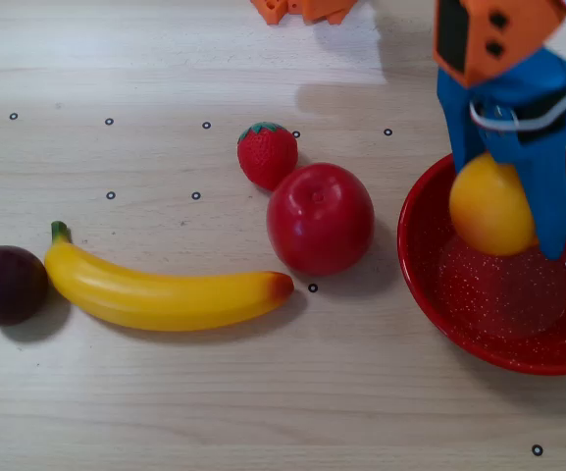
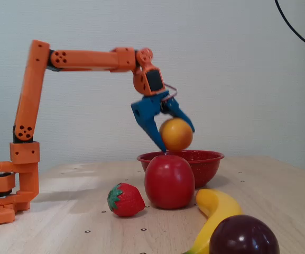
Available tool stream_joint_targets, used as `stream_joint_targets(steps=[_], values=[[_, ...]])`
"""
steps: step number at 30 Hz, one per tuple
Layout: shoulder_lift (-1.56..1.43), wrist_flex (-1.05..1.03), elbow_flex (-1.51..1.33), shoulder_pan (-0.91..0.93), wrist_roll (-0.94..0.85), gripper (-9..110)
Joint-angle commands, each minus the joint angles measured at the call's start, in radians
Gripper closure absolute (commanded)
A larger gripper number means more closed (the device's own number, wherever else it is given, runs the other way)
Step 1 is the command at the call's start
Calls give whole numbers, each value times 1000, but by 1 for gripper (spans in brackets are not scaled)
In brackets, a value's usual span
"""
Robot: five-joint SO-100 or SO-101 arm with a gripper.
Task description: Put the peach in the red bowl.
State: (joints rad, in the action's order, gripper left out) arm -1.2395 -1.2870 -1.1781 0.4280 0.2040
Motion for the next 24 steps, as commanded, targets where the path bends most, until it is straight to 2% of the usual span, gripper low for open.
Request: stream_joint_targets(steps=[1, 12, 13, 15, 21, 24], values=[[-32, 28, 140, 40, 51, 101], [138, 77, 216, 66, 66, 101], [152, 66, 230, 66, 66, 94], [166, 41, 235, 61, 66, 71], [175, -11, 275, 57, 74, 52], [170, -37, 296, 57, 67, 52]])
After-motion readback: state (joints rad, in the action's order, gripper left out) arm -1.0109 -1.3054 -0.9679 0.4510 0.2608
